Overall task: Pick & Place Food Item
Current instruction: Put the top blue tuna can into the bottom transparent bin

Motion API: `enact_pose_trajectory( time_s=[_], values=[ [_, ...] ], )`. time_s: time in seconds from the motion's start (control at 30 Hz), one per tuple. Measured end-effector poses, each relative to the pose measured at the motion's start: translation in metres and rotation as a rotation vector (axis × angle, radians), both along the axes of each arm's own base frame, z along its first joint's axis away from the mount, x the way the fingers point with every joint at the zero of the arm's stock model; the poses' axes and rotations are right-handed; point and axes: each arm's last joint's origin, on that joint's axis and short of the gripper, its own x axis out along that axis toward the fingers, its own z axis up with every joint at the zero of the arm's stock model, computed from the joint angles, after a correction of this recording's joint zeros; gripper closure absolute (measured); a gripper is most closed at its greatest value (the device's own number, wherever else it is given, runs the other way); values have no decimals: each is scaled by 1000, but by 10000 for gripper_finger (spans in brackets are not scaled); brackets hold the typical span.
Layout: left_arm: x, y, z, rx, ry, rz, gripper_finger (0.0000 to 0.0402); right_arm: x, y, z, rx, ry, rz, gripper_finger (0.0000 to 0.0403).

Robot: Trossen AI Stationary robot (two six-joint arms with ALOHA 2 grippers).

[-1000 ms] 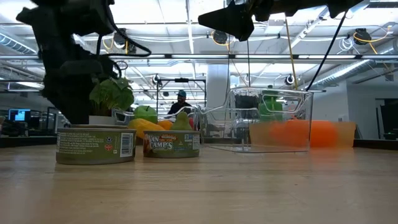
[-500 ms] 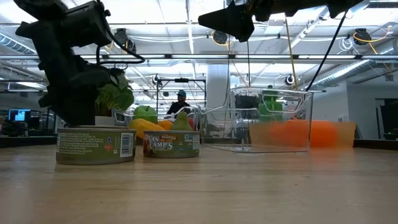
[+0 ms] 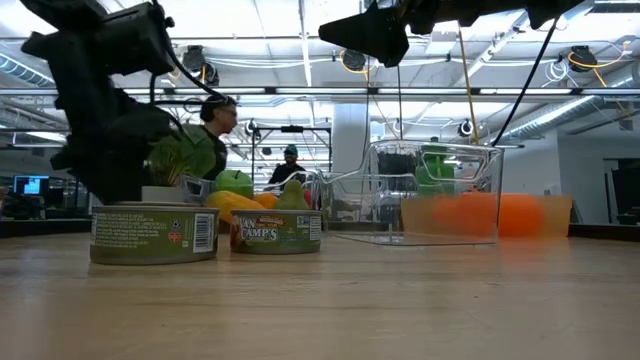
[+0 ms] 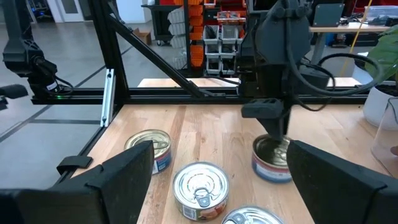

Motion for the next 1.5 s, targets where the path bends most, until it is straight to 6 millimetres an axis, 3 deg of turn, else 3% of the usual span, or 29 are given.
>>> enact_pose_trajectory(
  time_s=[0.13, 0.3, 0.67, 0.83, 1.5],
  values=[
    [-6, -3, 13, -18, -22, -12, 216, 0, 0, 0, 0, 0, 0, 58],
    [-16, -3, 14, -61, 56, 17, 216, 0, 0, 0, 0, 0, 0, 57],
    [28, -20, 7, -206, -228, -237, 216, 0, 0, 0, 0, 0, 0, 58],
    [41, -20, -2, -242, -259, -374, 215, 0, 0, 0, 0, 0, 0, 58],
    [26, 8, -5, -119, -100, -107, 215, 0, 0, 0, 0, 1, 0, 57]
  ],
)
